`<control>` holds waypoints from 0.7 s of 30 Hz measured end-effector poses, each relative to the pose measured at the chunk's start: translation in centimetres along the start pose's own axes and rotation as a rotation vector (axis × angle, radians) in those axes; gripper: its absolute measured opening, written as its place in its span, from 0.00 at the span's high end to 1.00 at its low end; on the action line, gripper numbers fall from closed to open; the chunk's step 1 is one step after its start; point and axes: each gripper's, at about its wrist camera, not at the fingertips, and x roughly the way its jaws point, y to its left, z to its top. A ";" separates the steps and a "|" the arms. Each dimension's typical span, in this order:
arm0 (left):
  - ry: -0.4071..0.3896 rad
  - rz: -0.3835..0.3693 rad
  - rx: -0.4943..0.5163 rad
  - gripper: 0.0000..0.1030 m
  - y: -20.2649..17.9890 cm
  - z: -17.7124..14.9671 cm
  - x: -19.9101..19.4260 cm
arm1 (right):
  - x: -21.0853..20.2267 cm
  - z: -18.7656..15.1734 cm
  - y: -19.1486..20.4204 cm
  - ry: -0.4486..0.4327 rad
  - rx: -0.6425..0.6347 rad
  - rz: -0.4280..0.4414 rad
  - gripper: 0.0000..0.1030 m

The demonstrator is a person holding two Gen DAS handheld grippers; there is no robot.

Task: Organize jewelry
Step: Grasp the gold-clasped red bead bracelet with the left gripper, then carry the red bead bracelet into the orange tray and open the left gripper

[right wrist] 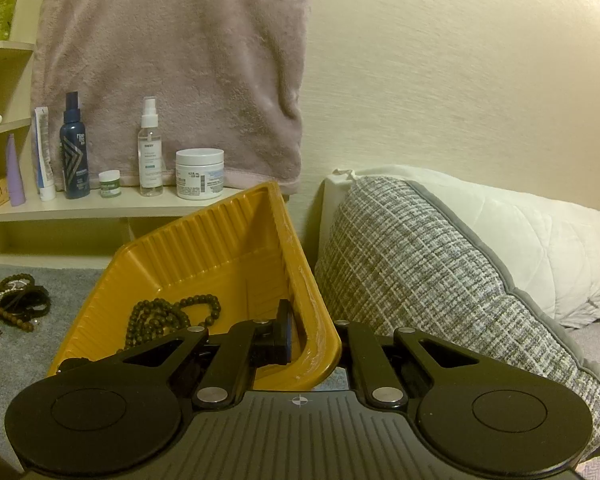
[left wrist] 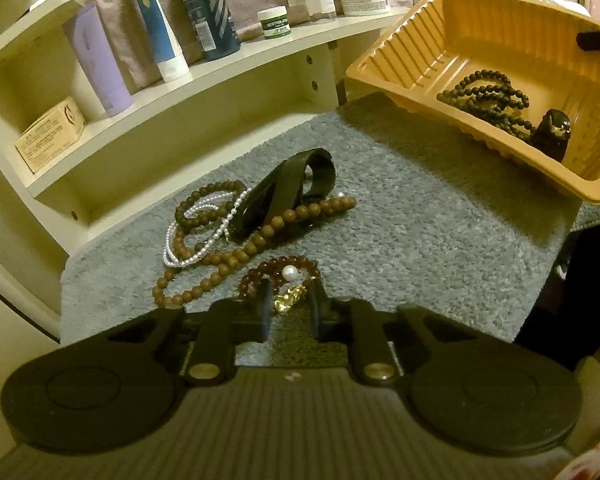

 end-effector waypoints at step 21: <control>-0.147 0.011 -0.041 0.84 3.1 4.9 -4.7 | 0.1 0.0 0.0 -0.001 0.000 0.000 0.93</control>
